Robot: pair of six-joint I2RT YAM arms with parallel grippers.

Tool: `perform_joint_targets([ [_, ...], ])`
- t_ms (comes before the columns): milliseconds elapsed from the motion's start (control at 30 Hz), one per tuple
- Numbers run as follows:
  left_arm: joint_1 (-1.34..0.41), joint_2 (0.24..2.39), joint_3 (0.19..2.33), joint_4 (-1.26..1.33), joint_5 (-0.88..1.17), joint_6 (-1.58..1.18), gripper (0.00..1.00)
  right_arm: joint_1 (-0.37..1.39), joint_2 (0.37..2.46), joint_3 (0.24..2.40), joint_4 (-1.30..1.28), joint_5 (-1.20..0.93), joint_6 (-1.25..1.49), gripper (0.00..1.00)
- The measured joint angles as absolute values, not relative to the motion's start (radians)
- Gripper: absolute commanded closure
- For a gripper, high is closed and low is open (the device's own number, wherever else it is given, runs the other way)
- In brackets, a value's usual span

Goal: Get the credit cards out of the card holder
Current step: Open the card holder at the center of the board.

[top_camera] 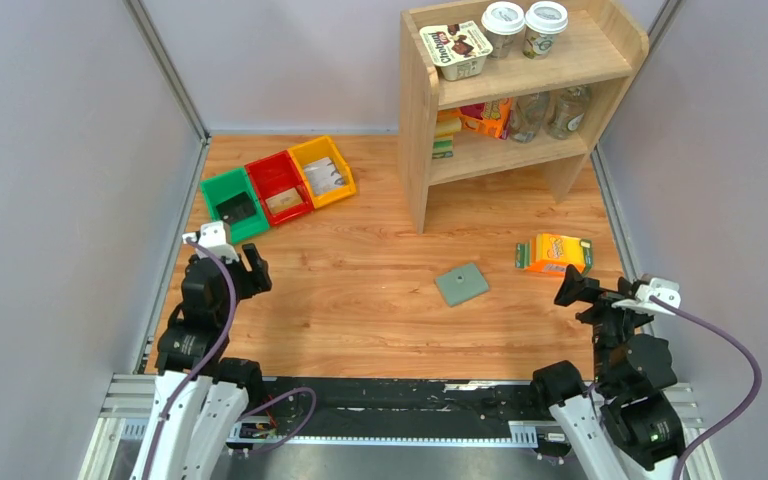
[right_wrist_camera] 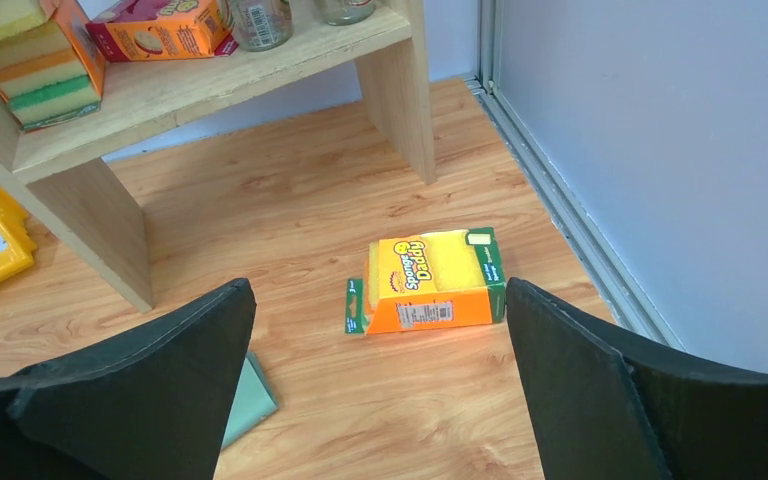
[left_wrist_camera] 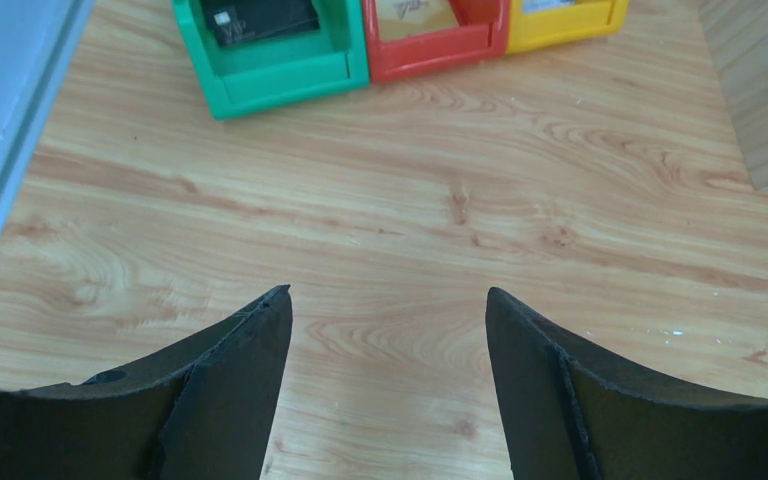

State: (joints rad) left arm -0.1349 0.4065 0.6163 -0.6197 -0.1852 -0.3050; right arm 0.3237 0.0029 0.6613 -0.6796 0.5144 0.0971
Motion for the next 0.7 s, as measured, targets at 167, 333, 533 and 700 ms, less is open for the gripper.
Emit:
perform_joint_targets([
  [167,-0.134,0.486,0.648,-0.644,-0.167,-0.369,0.21,0.324,0.044,0.705,-0.699,0.505,0.11,0.0],
  [333,-0.134,0.48,0.667,-0.653,-0.049,-0.343,0.2,0.324,0.207,0.783,-0.708,0.456,0.152,0.0],
  [533,-0.134,0.583,0.693,-0.668,0.093,-0.314,0.2,0.324,0.457,0.888,-0.78,0.357,0.297,0.0],
  [700,-0.134,0.681,0.694,-0.696,0.102,-0.319,0.2,0.324,0.627,0.936,-0.835,0.189,0.385,0.0],
])
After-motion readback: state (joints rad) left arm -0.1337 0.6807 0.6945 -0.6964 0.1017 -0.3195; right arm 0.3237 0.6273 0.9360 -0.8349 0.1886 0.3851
